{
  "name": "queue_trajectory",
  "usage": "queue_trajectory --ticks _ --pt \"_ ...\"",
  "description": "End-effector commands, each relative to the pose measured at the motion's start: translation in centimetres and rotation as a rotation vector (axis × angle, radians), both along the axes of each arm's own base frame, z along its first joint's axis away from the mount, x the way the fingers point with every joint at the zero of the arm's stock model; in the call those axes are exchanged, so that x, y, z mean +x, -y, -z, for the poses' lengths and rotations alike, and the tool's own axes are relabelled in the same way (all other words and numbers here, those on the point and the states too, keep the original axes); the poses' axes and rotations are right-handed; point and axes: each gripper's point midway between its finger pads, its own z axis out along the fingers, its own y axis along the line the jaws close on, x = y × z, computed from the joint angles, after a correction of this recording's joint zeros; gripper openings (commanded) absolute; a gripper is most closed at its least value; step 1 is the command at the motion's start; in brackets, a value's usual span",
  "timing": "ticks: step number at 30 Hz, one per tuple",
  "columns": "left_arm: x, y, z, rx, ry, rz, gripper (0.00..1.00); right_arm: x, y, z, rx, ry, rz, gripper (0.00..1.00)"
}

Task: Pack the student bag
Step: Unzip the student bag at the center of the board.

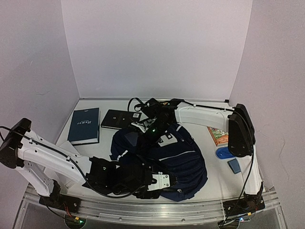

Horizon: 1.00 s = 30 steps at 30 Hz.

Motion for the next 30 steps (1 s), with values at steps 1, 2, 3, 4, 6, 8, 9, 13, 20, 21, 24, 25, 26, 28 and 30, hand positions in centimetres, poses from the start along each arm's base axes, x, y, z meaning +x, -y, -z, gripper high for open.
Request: queue_trajectory --ticks 1,2,3,4,6,8,9,13,20,21,24,25,26,28,30 --pt "0.4 1.3 -0.6 0.058 0.151 0.011 0.71 -1.1 -1.3 -1.6 0.069 -0.043 -0.047 0.00" --pt "0.6 1.4 -0.6 0.062 0.168 0.004 0.71 -1.1 -1.3 -1.6 0.069 -0.045 -0.049 0.00" --pt "0.9 1.6 -0.6 0.062 0.186 -0.001 0.72 -1.2 -1.3 -1.6 0.070 -0.047 -0.051 0.00" --pt "1.1 1.7 -0.4 0.066 0.204 -0.007 0.72 -1.3 -1.4 -1.6 0.070 -0.048 -0.054 0.00" --pt "1.7 1.9 -0.3 0.075 0.246 -0.022 0.72 -1.5 -1.4 -1.6 0.068 -0.051 -0.060 0.00" --pt "2.1 2.1 -0.1 0.087 0.278 -0.038 0.68 -1.8 -1.5 -1.7 0.069 -0.051 -0.067 0.00" --pt "2.3 2.2 -0.2 0.088 0.288 -0.046 0.63 -1.8 -1.5 -1.7 0.069 -0.049 -0.069 0.00" --pt "2.4 2.7 -0.9 0.053 0.285 -0.057 0.29 -1.2 -1.3 -2.2 0.057 -0.006 -0.056 0.14" --pt "1.9 3.2 -1.7 -0.015 0.212 -0.064 0.00 5.2 2.6 -9.0 0.116 0.163 0.100 0.73" --pt "2.1 3.3 -1.6 -0.021 0.196 -0.070 0.00 6.4 3.7 -9.9 0.122 0.182 0.133 0.79" --pt "3.0 3.9 -2.0 -0.052 0.130 -0.115 0.00 8.4 7.5 -13.0 0.142 0.243 0.218 0.85" --pt "3.4 4.0 -2.2 -0.064 0.106 -0.134 0.00 8.9 8.8 -13.5 0.139 0.256 0.244 0.85" --pt "3.9 4.1 -2.5 -0.081 0.083 -0.153 0.00 9.2 10.2 -14.0 0.137 0.271 0.269 0.85" --pt "5.0 4.2 -3.2 -0.122 0.035 -0.193 0.00 9.3 12.9 -15.6 0.141 0.308 0.317 0.85" --pt "6.4 4.1 -4.0 -0.167 -0.022 -0.247 0.00 9.2 15.5 -15.8 0.128 0.321 0.359 0.84"
